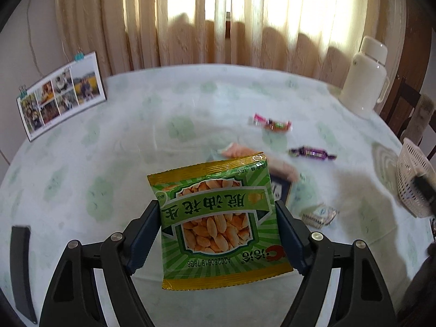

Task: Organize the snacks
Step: 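Grasp the small silver-wrapped candy with the right tool while the left tool holds the peanut bag, then carry the silver candy into the basket and open the right tool while the left tool holds the peanut bag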

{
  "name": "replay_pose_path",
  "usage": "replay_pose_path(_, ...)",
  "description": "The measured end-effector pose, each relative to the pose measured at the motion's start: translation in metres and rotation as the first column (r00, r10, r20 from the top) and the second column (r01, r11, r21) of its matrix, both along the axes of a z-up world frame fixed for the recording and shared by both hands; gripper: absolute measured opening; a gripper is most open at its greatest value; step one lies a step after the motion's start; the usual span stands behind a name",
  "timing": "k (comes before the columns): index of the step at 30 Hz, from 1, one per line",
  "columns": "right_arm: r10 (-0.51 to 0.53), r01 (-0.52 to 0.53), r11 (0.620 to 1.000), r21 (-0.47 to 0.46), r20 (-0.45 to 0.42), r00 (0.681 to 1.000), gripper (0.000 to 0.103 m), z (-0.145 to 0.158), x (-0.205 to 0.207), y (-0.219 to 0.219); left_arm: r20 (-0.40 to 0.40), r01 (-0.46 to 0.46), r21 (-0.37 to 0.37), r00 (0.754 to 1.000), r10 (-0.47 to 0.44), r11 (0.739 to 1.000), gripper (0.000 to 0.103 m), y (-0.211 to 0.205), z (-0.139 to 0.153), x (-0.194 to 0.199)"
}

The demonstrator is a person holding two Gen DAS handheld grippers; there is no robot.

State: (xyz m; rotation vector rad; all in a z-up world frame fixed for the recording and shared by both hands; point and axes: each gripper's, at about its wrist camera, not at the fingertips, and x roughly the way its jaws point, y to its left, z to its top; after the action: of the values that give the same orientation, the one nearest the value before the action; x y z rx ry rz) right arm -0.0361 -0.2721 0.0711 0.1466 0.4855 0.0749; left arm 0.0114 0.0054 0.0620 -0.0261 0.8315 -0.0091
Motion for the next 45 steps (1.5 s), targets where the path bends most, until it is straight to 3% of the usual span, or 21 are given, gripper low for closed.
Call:
replay_pose_path(2,0.095,-0.094,0.995,0.015,-0.068,0.993,0.071,-0.010,0.012,0.020,0.016,-0.003,0.000,1.000,0.003,1.000,0.077,0.000,0.004,0.002)
replay_pose_path(8,0.321,-0.311,0.947,0.080,-0.227,0.920,0.071,-0.034,0.039,0.072,0.027,-0.017,-0.016,0.999,0.017,1.000,0.077,0.005,0.005,0.007)
replay_pose_path(18,0.369,-0.382,0.924,0.029,-0.333,0.868,0.070,-0.052,0.058,0.118,0.014,-0.027,-0.036,1.000,0.028,0.999,0.077,0.014,-0.003,0.011)
replay_pose_path(22,0.370,-0.395,0.919,0.006,-0.363,0.855,0.058,-0.060,0.063,0.127,0.003,-0.026,-0.036,1.000,0.026,0.999,0.077,0.015,-0.007,0.014)
replay_pose_path(29,0.336,-0.383,0.922,-0.062,-0.367,0.867,0.046,-0.063,0.064,0.133,-0.005,-0.023,-0.030,1.000,0.023,0.999,0.077,0.014,-0.009,0.015)
replay_pose_path(34,0.336,-0.372,0.927,-0.038,-0.352,0.874,0.046,-0.060,0.063,0.127,-0.005,-0.025,-0.025,1.000,0.024,0.999,0.077,0.014,-0.009,0.015)
replay_pose_path(45,0.276,-0.291,0.956,-0.023,-0.251,0.928,0.045,-0.032,0.050,0.099,0.007,-0.025,0.036,1.000,0.025,0.999,0.077,0.008,-0.008,0.013)
